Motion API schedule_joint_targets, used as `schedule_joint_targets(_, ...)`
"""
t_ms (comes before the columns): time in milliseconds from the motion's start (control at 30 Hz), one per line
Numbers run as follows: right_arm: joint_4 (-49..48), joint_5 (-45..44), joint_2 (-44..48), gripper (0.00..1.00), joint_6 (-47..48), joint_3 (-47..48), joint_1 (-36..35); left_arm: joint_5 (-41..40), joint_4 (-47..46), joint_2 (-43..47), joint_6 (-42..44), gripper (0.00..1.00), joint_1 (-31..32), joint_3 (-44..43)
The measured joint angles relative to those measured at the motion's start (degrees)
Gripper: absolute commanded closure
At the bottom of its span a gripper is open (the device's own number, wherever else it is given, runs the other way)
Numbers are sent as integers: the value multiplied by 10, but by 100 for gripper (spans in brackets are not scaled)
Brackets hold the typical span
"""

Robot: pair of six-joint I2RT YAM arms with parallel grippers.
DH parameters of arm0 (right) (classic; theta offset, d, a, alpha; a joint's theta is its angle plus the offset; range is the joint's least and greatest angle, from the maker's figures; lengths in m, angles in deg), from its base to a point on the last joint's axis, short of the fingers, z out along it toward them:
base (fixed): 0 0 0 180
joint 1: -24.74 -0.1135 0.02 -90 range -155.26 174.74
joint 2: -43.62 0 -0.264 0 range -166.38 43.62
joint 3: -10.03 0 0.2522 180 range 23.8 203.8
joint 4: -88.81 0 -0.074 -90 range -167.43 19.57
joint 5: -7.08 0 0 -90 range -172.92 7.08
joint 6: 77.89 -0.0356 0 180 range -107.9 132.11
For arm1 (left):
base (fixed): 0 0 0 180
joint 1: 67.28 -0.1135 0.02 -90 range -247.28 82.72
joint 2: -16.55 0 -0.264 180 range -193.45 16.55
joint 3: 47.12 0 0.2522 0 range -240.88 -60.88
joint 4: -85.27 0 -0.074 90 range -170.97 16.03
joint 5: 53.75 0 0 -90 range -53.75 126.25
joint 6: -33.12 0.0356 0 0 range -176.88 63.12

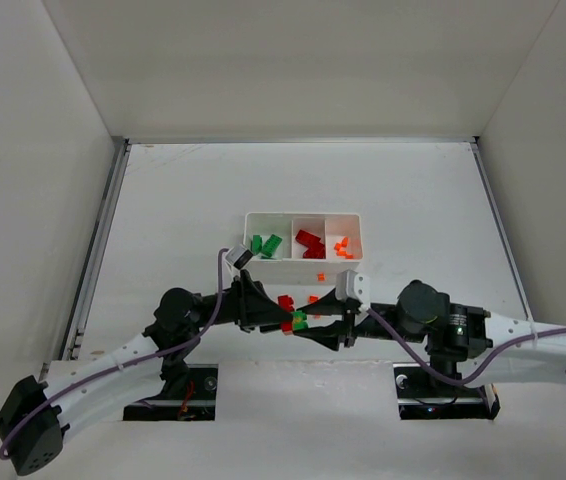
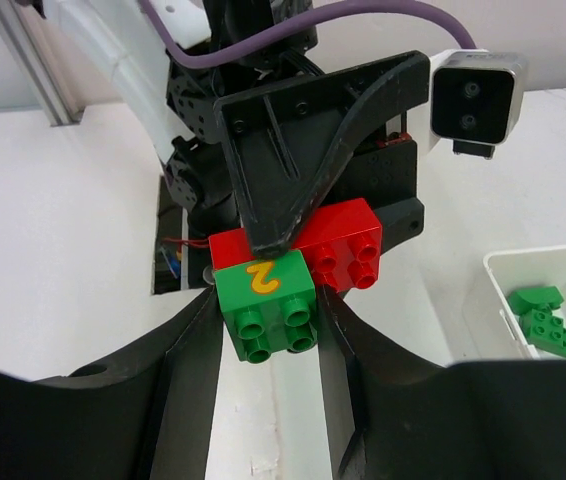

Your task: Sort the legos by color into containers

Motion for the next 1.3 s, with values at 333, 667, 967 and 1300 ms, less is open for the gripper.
schedule_joint_targets(333,0,0,32,71,-10,-19,16,-11,4,3,0,47,-7,0)
schedule_joint_targets(667,-1,0,3,71,-10,-21,16,-19,10,2,4,61,4,0)
schedule_joint_targets(967,-5,-3,2,71,-10,-21,23,-24,36,12,7,70,0,0)
schedule_joint_targets(1300,14,-12,32,71,-10,-28,31,-19,75,41,39,77,-14,0)
